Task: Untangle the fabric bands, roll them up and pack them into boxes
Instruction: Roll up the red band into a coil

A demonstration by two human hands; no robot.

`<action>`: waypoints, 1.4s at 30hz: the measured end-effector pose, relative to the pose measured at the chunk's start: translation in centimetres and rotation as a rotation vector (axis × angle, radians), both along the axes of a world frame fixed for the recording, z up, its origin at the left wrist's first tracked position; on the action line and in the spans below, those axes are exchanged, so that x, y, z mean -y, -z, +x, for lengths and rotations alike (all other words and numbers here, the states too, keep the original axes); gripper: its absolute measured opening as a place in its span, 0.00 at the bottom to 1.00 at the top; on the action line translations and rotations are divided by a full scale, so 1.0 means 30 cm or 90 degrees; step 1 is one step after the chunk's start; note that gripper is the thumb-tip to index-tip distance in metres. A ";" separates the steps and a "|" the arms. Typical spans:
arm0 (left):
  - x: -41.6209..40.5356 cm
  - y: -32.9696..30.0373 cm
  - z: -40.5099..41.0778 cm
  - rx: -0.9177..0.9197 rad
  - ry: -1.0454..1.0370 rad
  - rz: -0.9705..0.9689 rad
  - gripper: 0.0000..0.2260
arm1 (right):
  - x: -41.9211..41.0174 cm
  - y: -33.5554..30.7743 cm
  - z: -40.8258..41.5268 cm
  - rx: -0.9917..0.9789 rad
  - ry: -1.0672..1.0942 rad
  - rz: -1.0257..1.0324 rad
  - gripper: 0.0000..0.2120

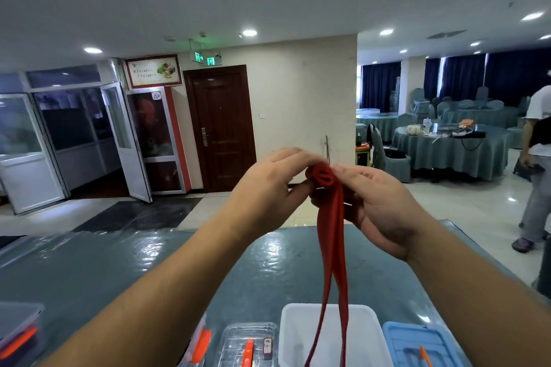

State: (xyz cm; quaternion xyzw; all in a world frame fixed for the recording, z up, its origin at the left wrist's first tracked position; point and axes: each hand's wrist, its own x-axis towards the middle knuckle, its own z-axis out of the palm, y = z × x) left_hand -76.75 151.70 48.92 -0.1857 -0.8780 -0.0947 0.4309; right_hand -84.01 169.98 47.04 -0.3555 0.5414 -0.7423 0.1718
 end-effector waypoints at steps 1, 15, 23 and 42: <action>-0.001 0.006 0.000 -0.025 -0.005 0.009 0.12 | 0.002 0.011 0.004 0.009 0.000 -0.007 0.17; -0.087 0.082 -0.016 -0.141 -0.057 0.184 0.07 | 0.034 -0.002 0.016 0.090 0.052 -0.122 0.20; -0.091 0.114 -0.043 -0.259 -0.108 0.185 0.09 | 0.073 0.038 0.043 0.152 0.096 -0.193 0.21; -0.051 0.031 -0.005 0.298 0.190 0.660 0.17 | 0.010 0.063 -0.046 -0.177 0.188 -0.025 0.17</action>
